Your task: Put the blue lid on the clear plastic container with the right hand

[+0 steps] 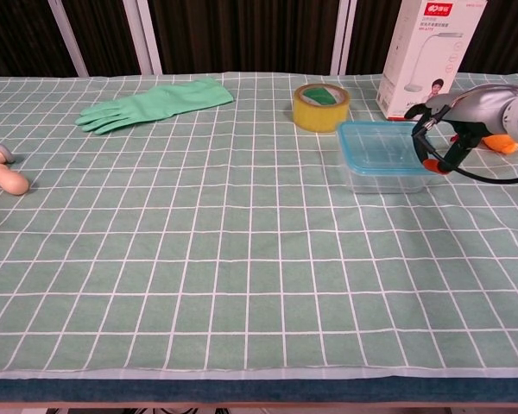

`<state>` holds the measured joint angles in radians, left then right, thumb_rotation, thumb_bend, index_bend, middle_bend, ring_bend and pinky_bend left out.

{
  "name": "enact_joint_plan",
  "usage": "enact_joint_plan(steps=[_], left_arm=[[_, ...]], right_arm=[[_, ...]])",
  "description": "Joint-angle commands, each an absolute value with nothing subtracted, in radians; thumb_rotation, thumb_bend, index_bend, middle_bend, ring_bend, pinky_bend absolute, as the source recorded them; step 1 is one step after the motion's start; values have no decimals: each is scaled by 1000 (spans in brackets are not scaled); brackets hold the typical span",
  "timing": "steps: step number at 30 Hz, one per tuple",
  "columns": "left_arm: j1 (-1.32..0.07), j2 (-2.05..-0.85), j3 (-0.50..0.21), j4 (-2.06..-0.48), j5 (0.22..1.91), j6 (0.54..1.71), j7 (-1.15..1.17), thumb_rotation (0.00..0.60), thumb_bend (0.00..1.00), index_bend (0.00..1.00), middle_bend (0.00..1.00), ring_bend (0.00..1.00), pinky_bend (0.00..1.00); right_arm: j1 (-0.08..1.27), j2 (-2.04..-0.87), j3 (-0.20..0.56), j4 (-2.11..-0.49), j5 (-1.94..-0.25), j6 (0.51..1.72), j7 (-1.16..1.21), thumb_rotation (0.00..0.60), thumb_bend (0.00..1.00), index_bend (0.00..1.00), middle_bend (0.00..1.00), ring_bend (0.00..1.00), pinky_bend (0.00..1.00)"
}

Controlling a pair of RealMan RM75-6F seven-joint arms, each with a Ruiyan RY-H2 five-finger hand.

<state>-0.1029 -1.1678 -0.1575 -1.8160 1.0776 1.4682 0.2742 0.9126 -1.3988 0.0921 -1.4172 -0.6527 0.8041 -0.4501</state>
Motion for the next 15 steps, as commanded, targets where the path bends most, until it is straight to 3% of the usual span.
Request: enact_joint_plan(steps=[1, 15], left_arm=[[-103, -1168, -158, -1816, 1077, 1468, 274, 600, 814, 67, 0, 0, 0], [-104, -1165, -158, -1818, 1071, 1462, 271, 600, 813, 67, 0, 0, 0]], right_arm=[[913, -1405, 92, -1414, -657, 802, -449, 600, 493, 705, 0, 0, 0], [933, -1384, 189, -1402, -664, 856, -420, 600, 493, 709, 0, 0, 0]])
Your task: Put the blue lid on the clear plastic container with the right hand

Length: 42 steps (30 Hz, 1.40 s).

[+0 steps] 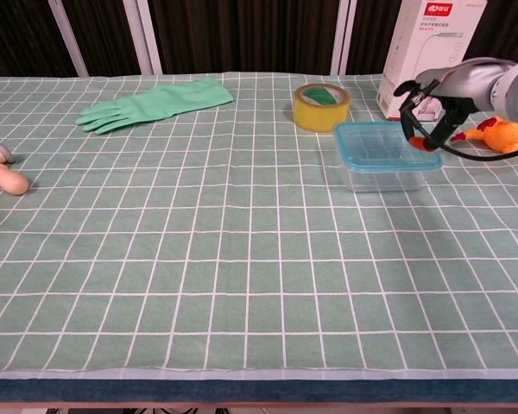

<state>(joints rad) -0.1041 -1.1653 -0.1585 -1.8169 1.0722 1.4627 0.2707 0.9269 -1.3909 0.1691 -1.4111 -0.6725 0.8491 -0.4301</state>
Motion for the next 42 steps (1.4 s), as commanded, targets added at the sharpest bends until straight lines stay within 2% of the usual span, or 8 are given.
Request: enact_joint_plan(steps=[1, 8, 19, 31, 42], left_arm=[[-104, -1165, -159, -1818, 1071, 1462, 270, 600, 813, 67, 0, 0, 0], [-104, -1164, -159, -1819, 1070, 1462, 271, 600, 813, 67, 0, 0, 0], [-107, -1165, -161, -1819, 1062, 1460, 273, 600, 813, 67, 0, 0, 0], [-108, -1165, -164, -1817, 1058, 1461, 272, 600, 813, 67, 0, 0, 0], [-108, -1164, -163, -1815, 1062, 1460, 265, 600, 813, 67, 0, 0, 0]], right_arm=[[937, -1384, 198, -1395, -659, 853, -416, 600, 493, 710, 0, 0, 0], [963, -1412, 230, -1306, -629, 812, -400, 600, 493, 710, 0, 0, 0], [992, -1487, 235, -1146, -594, 722, -383, 600, 493, 719, 0, 0, 0], [1009, -1546, 214, -1035, -578, 649, -389, 600, 493, 718, 0, 0, 0], [1022, -1549, 170, -995, -519, 575, -432, 600, 492, 725, 0, 0, 0]])
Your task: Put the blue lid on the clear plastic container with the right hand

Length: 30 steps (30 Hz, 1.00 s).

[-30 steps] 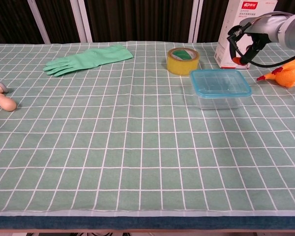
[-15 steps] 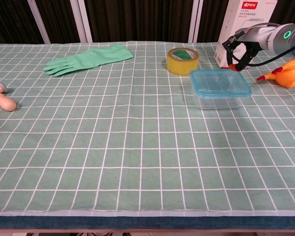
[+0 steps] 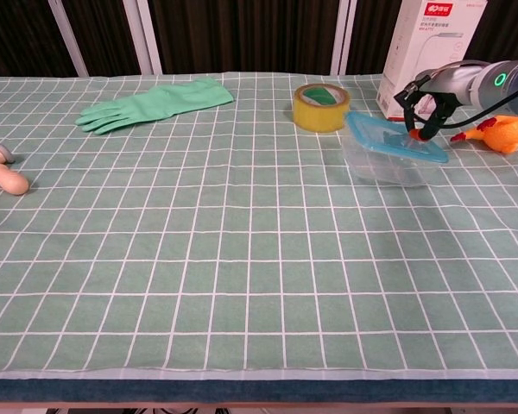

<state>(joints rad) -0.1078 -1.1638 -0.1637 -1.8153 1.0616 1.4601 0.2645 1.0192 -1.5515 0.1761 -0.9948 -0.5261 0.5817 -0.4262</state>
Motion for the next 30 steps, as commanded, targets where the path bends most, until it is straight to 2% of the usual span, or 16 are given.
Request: enact_joint_plan(steps=[1, 13, 30], left_arm=[[-108, -1164, -163, -1815, 1063, 1460, 265, 600, 813, 67, 0, 0, 0], [-108, -1165, -163, -1816, 1059, 1462, 268, 600, 814, 67, 0, 0, 0], [-106, -1165, -165, -1815, 1064, 1468, 263, 600, 813, 67, 0, 0, 0]], right_arm=[[1023, -1547, 166, -998, -513, 570, -434, 600, 493, 726, 0, 0, 0], [1018, -1525, 165, -1073, -557, 587, -392, 600, 493, 739, 0, 0, 0], [1036, -1542, 133, -1085, -555, 593, -407, 600, 493, 761, 0, 0, 0]])
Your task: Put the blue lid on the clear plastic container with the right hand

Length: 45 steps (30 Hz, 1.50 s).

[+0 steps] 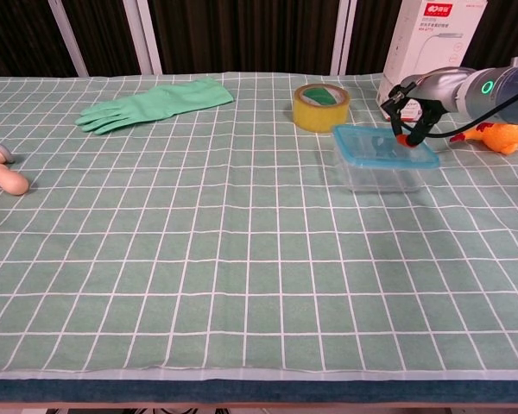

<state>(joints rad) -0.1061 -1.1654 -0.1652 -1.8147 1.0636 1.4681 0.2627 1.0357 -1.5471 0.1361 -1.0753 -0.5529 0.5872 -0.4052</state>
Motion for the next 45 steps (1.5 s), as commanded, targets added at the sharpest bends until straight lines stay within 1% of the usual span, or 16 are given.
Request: enact_joint_plan(steps=[1, 6, 9, 13, 17, 21, 30, 37, 45], left_arm=[[-106, -1165, -165, -1814, 1064, 1468, 263, 600, 813, 67, 0, 0, 0], [-106, -1166, -165, -1814, 1065, 1470, 263, 600, 814, 67, 0, 0, 0], [-105, -1165, -165, -1815, 1065, 1470, 261, 600, 813, 67, 0, 0, 0], [-104, -1164, -166, -1816, 1065, 1470, 259, 600, 813, 67, 0, 0, 0], [-105, -1162, -167, -1818, 1062, 1466, 256, 600, 814, 67, 0, 0, 0], [-105, -1159, -170, -1818, 1060, 1466, 251, 600, 813, 67, 0, 0, 0], [-104, -1158, -168, -1820, 1063, 1464, 246, 600, 813, 67, 0, 0, 0], [-104, -1156, -165, -1820, 1066, 1459, 244, 600, 814, 67, 0, 0, 0], [-103, -1154, -167, -1820, 1064, 1460, 240, 600, 813, 67, 0, 0, 0]], right_arm=[[1036, -1540, 132, -1088, -553, 594, -409, 600, 493, 762, 0, 0, 0], [1039, -1528, 127, -1117, -545, 604, -415, 600, 493, 764, 0, 0, 0], [1034, -1528, 152, -1134, -573, 661, -395, 600, 492, 766, 0, 0, 0], [1014, -1522, 205, -1176, -655, 750, -330, 600, 493, 766, 0, 0, 0], [1003, -1506, 227, -1211, -705, 805, -318, 600, 493, 766, 0, 0, 0], [998, -1493, 238, -1254, -719, 838, -329, 600, 494, 766, 0, 0, 0], [1021, -1519, 256, -1271, -693, 838, -372, 600, 493, 766, 0, 0, 0], [1059, -1581, 266, -1202, -629, 800, -416, 600, 492, 766, 0, 0, 0], [1077, -1620, 265, -1126, -597, 758, -431, 600, 492, 766, 0, 0, 0]])
